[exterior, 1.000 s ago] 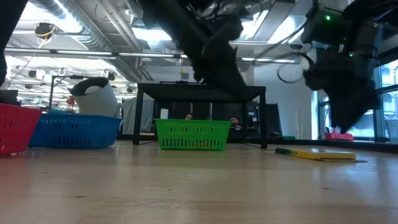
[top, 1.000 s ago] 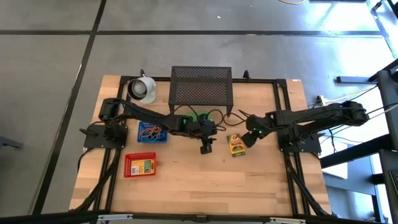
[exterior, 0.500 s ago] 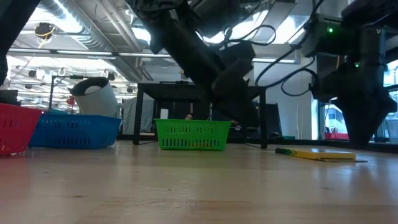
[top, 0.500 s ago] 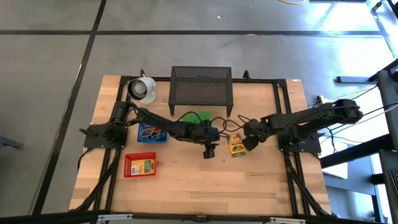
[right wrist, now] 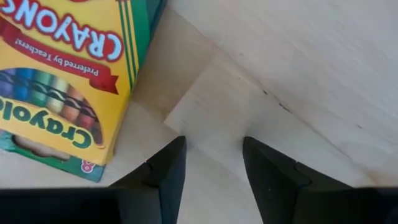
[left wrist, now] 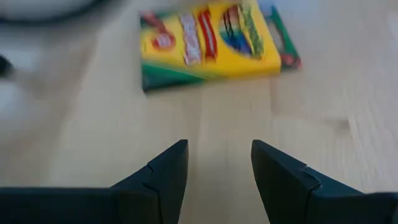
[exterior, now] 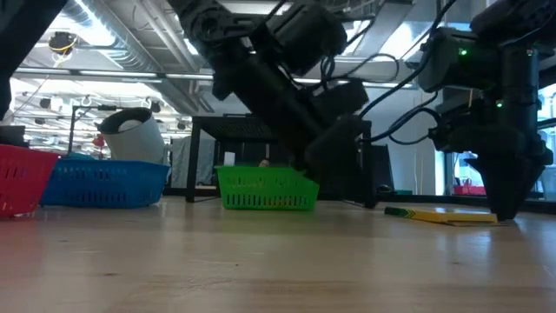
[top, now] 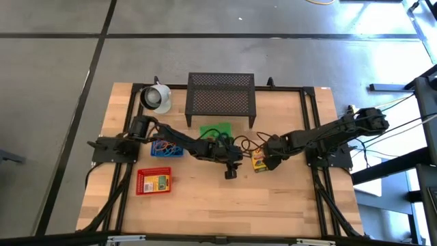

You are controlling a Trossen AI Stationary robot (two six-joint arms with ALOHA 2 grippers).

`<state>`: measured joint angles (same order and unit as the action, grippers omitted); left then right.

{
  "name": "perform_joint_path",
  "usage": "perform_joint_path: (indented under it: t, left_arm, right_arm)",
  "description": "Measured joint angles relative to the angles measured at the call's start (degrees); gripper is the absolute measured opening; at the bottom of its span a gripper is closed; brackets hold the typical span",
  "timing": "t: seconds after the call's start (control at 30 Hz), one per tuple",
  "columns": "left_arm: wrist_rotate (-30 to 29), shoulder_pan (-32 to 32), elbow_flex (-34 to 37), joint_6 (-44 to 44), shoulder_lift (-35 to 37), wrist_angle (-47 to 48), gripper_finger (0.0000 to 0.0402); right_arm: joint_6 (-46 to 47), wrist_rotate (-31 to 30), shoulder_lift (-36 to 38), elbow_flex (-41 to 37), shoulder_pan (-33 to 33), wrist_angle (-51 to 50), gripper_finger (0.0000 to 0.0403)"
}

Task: Pick & Place Office Desk Supplies
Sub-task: Put the yellow box of crayon into the red bin

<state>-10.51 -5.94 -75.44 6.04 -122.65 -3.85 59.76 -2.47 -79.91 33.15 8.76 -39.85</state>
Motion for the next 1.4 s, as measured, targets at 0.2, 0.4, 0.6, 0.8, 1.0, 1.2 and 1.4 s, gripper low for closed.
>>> perform_joint_path:
  t: [0.2, 0.4, 0.6, 0.8, 1.0, 1.2, 1.4]
  left_arm:
    - [0.07, -0.56, 0.00, -1.07, -1.20, 0.14, 0.0171]
    - [-0.28, -0.72, -0.31, -4.26, -0.85, 1.41, 0.0171]
    - [-0.28, -0.72, -5.36, -6.36, -0.49, 9.95, 0.0171]
    - [1.30, -0.72, -8.20, -7.57, -0.40, 11.64, 0.0171]
    - [-0.38, -0.74, -8.13, -7.45, -0.42, 17.63, 0.0171]
    - [0.17, -0.77, -8.11, -7.25, -1.81, 18.06, 0.0171]
    - [0.75, -1.07, -8.22, -6.82, -2.60, 16.54, 0.0171]
  right_arm:
    - [2.45, -1.29, 0.19, -0.09, 1.48, 0.61, 0.0162]
    - [3.44, -2.09, -0.06, 0.55, 3.24, 0.70, 0.0161]
    - [3.26, -3.74, -0.16, 1.93, 3.73, 6.15, 0.0161]
    - [2.32, -3.96, -1.32, 1.91, 3.73, 15.17, 0.0161]
    - [1.91, -3.98, -1.38, 1.89, 3.73, 13.82, 0.0161]
    - [1.32, -4.03, -1.30, 1.89, 3.73, 11.56, 0.0161]
    - [1.29, -5.23, -1.41, 1.89, 3.73, 11.17, 0.0161]
